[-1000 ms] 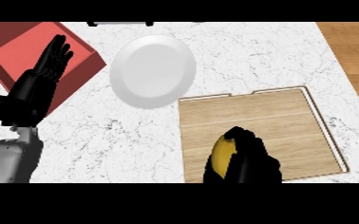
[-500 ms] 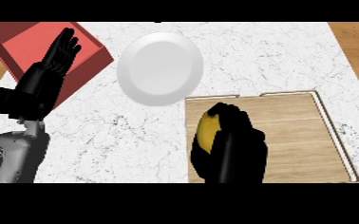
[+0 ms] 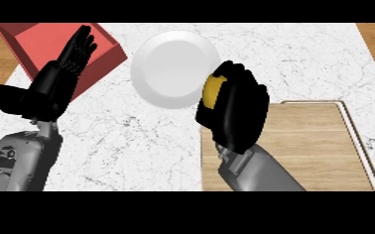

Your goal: Pick the lemon from the tray and place it in the plate

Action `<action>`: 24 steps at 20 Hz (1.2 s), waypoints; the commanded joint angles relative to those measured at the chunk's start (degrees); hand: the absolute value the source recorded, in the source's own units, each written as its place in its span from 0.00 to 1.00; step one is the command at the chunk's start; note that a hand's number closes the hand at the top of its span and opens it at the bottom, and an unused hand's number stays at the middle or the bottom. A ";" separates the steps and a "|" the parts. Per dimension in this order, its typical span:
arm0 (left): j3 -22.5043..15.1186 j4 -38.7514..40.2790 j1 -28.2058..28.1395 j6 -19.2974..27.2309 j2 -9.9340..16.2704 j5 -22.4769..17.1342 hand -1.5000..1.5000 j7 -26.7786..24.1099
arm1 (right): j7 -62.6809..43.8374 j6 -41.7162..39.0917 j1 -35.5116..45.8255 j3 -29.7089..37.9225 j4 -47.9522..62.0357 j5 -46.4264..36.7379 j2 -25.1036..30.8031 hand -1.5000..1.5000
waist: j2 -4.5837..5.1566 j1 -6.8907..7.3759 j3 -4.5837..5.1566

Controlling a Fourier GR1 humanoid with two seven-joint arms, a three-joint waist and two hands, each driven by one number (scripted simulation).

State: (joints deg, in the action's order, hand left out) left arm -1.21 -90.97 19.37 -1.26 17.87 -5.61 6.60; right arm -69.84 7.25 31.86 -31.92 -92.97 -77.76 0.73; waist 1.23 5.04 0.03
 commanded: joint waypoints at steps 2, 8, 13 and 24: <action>-1.31 -0.06 1.88 0.12 -1.12 0.30 0.50 1.03 | -11.49 7.35 8.37 5.21 11.16 5.59 -0.69 1.00 | 0.41 1.43 -0.04; -0.46 1.22 1.11 -0.57 -0.61 0.32 0.50 -1.04 | -9.77 10.42 15.29 9.91 24.59 10.50 -0.70 1.00 | 0.45 2.26 0.06; -2.17 1.23 3.31 -0.03 -2.48 0.78 0.50 -0.14 | -5.15 15.12 18.00 12.47 36.61 15.12 -0.70 1.00 | 1.16 3.56 -0.04; -0.82 2.92 4.99 -1.87 -1.17 -0.18 0.50 -0.69 | 6.26 34.31 22.78 20.26 46.64 22.70 -0.70 0.00 | 1.67 4.60 -0.14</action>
State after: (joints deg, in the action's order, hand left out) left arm -2.50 -88.89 23.72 -2.38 16.39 -5.28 6.19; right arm -60.38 30.32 52.73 -12.12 -49.56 -57.37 0.47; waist 2.72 9.26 -0.10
